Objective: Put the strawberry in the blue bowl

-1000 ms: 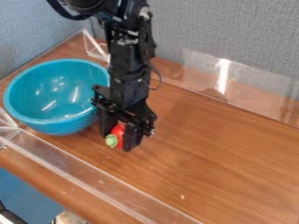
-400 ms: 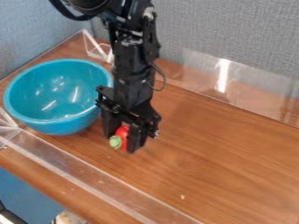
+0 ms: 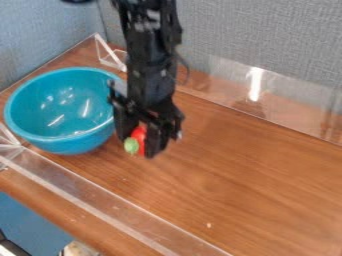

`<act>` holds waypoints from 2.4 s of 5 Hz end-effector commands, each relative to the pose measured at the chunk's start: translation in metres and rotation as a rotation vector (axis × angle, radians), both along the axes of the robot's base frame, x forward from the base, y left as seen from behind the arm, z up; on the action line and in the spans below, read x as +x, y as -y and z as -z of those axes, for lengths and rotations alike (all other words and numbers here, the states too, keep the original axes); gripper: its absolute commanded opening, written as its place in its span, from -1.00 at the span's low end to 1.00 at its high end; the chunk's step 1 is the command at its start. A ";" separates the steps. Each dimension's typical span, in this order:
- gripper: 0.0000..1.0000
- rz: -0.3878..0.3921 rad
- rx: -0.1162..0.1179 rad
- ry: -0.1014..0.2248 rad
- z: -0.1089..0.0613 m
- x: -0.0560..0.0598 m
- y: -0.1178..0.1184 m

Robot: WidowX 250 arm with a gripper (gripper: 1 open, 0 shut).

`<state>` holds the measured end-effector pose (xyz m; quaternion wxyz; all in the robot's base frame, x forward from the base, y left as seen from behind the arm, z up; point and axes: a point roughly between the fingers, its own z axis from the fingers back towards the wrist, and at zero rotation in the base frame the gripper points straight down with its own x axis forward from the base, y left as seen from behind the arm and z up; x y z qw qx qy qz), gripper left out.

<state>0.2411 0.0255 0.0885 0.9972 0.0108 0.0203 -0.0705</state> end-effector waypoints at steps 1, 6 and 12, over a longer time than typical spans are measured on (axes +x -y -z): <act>-1.00 -0.051 0.030 0.120 -0.050 0.003 -0.026; -1.00 -0.127 0.074 0.205 -0.085 -0.004 -0.057; -1.00 -0.130 0.104 0.247 -0.096 -0.004 -0.059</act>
